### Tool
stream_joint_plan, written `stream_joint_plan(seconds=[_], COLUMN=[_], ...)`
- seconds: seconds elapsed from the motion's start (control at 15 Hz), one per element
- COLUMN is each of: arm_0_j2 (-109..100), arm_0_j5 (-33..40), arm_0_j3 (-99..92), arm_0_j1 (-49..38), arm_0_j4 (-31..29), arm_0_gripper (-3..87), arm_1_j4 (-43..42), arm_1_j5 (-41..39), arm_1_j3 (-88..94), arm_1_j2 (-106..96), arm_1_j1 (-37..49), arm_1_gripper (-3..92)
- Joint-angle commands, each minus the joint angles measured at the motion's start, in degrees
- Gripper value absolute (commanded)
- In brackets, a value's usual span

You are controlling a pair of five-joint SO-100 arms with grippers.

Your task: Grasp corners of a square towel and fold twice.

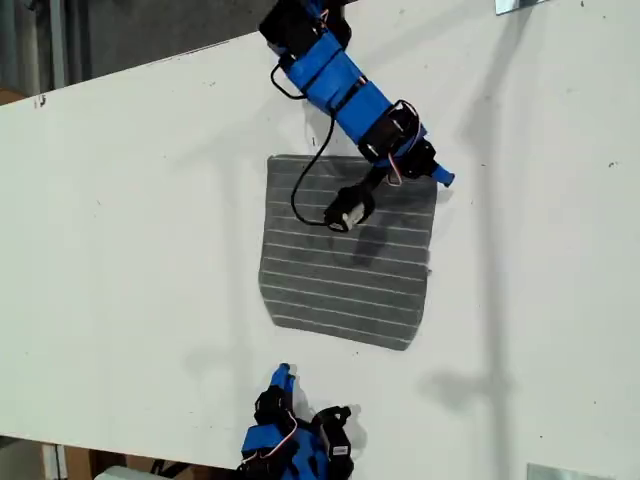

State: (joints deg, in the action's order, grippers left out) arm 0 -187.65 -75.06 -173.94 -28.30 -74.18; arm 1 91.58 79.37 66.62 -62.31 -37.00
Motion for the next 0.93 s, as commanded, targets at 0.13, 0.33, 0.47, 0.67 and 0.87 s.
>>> stream_joint_plan(seconds=[0.13,0.33,0.47,0.67,0.87], arm_0_j2=[-0.9,-1.1,-1.1,-1.1,-1.5], arm_0_j5=[-0.1,-0.1,-0.1,-0.1,-0.2], arm_0_j3=[0.1,0.1,0.0,0.0,1.1], arm_0_j1=[0.6,1.1,1.3,1.3,2.0], arm_0_j4=[0.4,0.4,0.4,0.4,-0.3], arm_0_gripper=[10.6,10.4,10.3,10.1,9.0], arm_1_j4=[-5.3,-6.6,-8.7,-9.4,-8.5], arm_1_j5=[-1.1,-1.1,-0.4,-0.4,-0.4], arm_1_j3=[-2.7,-1.2,0.1,0.1,-0.1], arm_1_j2=[5.0,8.1,9.0,8.8,8.1], arm_1_j1=[-0.4,1.0,1.4,1.9,2.2], arm_1_gripper=[39.5,36.3,15.2,-0.2,-0.2])
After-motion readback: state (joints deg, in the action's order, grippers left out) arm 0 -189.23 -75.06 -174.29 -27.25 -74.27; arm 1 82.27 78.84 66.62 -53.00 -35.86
